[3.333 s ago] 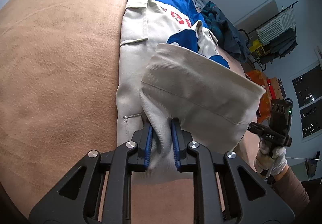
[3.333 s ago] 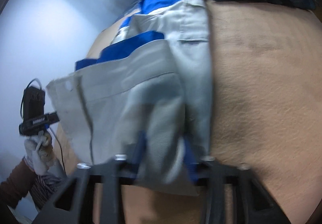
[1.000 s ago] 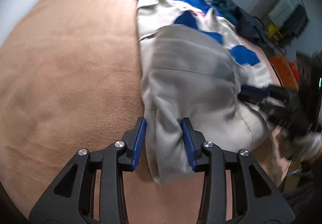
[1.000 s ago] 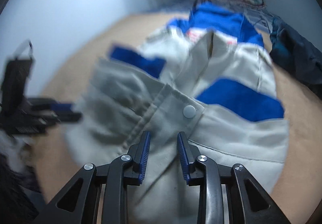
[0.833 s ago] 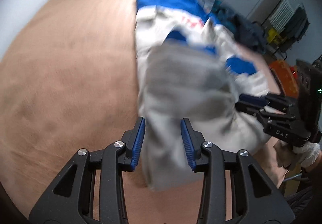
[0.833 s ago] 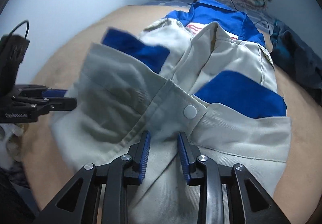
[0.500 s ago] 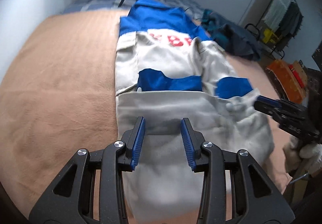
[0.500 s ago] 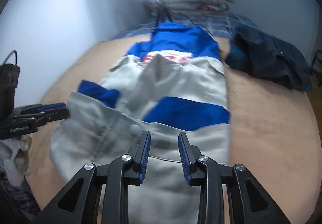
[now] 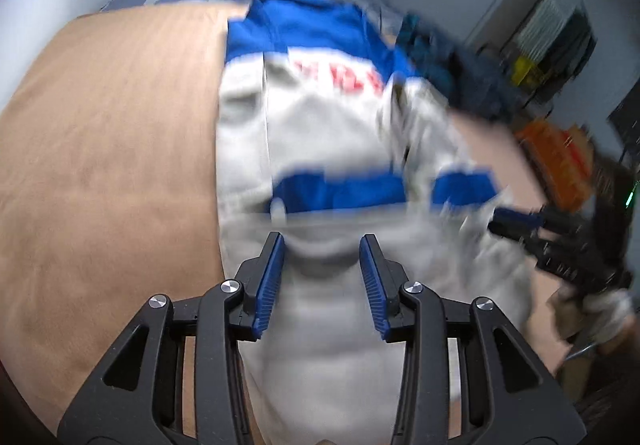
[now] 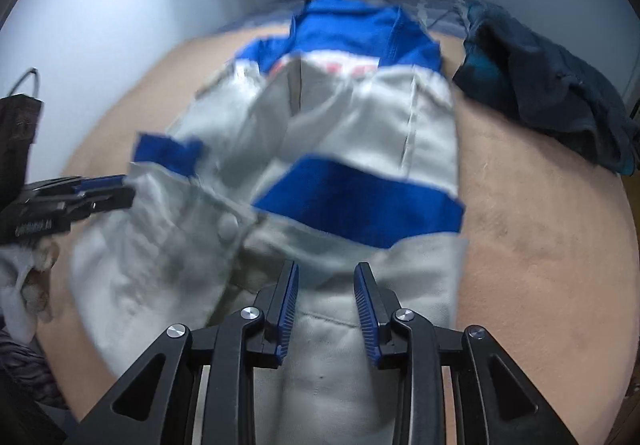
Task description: Fold large clothes
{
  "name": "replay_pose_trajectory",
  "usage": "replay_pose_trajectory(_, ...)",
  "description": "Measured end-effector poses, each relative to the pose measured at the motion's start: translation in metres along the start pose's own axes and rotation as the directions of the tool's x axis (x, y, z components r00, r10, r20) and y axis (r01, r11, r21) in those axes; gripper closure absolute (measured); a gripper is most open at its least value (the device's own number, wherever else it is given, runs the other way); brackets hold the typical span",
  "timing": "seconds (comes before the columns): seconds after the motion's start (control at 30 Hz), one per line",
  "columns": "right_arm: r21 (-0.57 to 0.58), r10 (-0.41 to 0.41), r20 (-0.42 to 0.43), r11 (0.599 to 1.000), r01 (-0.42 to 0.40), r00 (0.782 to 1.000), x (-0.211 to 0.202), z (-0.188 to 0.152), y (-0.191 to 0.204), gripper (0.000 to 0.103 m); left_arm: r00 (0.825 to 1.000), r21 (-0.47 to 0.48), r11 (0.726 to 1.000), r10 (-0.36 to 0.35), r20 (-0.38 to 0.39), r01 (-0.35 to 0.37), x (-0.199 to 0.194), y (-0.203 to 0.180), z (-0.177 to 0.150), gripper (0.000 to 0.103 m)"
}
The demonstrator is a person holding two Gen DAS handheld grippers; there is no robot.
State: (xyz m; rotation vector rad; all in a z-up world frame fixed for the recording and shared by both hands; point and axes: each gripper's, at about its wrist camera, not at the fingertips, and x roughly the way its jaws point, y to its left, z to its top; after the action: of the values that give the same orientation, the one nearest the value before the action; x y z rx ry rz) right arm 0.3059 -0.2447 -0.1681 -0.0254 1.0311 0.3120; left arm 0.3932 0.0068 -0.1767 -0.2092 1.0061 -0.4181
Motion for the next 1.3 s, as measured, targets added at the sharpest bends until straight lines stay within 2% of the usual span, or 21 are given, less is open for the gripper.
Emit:
replay_pose_trajectory(0.13, 0.025, 0.036, 0.087, 0.999, -0.038, 0.996, -0.028, 0.020, -0.020, 0.068, 0.999, 0.028, 0.999, 0.015, 0.035, -0.016, -0.010, 0.018, 0.044, 0.062)
replay_pose_trajectory(0.23, 0.022, 0.024, 0.122, 0.999, -0.027, 0.992, -0.037, 0.040, -0.033, 0.057, 0.998, 0.034, 0.999, 0.040, 0.052, -0.042, -0.005, 0.036, 0.076, 0.062)
replay_pose_trajectory(0.43, 0.008, -0.040, 0.147, 0.999, 0.039, 0.988, -0.030, 0.089, -0.063, 0.057, 0.995, 0.030, 0.997, 0.069, 0.074, -0.072, 0.022, 0.065, 0.135, 0.061)
replay_pose_trajectory(0.5, 0.002, -0.059, 0.153, 0.998, 0.059, 0.986, -0.023, 0.104, -0.070, 0.057, 0.995, 0.039, 0.997, 0.069, 0.077, -0.072, 0.034, 0.072, 0.152, 0.057)
replay_pose_trajectory(0.53, -0.002, -0.066, 0.158, 0.998, 0.067, 0.985, -0.016, 0.114, -0.074, 0.057, 0.995, 0.043, 0.997, 0.067, 0.076, -0.071, 0.041, 0.076, 0.160, 0.050)
replay_pose_trajectory(0.57, -0.004, -0.071, 0.160, 0.997, 0.073, 0.985, -0.012, 0.121, -0.077, 0.057, 0.995, 0.047, 0.997, 0.064, 0.075, -0.067, 0.048, 0.079, 0.168, 0.048)
replay_pose_trajectory(0.73, -0.005, -0.100, 0.157, 0.995, 0.102, 0.983, 0.027, 0.168, -0.096, 0.051, 0.996, 0.042, 0.996, 0.081, 0.043, -0.083, 0.091, 0.097, 0.204, 0.048)
replay_pose_trajectory(0.87, -0.010, -0.106, 0.158, 0.994, 0.109, 0.982, 0.055, 0.201, -0.103, 0.051, 0.992, 0.044, 0.992, 0.114, 0.049, -0.117, 0.120, 0.108, 0.232, 0.048)
replay_pose_trajectory(0.97, -0.026, -0.117, 0.148, 0.992, 0.122, 0.982, 0.075, 0.226, -0.106, 0.049, 0.995, 0.039, 0.994, 0.101, 0.027, -0.102, 0.144, 0.114, 0.248, 0.048)
replay_pose_trajectory(1.13, -0.080, -0.139, 0.089, 0.986, 0.146, 0.986, 0.117, 0.265, -0.109, 0.049, 0.993, 0.098, 0.988, 0.120, -0.010, -0.119, 0.180, 0.110, 0.261, 0.048)
replay_pose_trajectory(1.3, -0.177, -0.205, 0.019, 0.963, 0.206, 0.978, 0.164, 0.286, -0.098, 0.049, 0.991, 0.140, 0.983, 0.126, -0.039, -0.120, 0.204, 0.108, 0.270, 0.048)
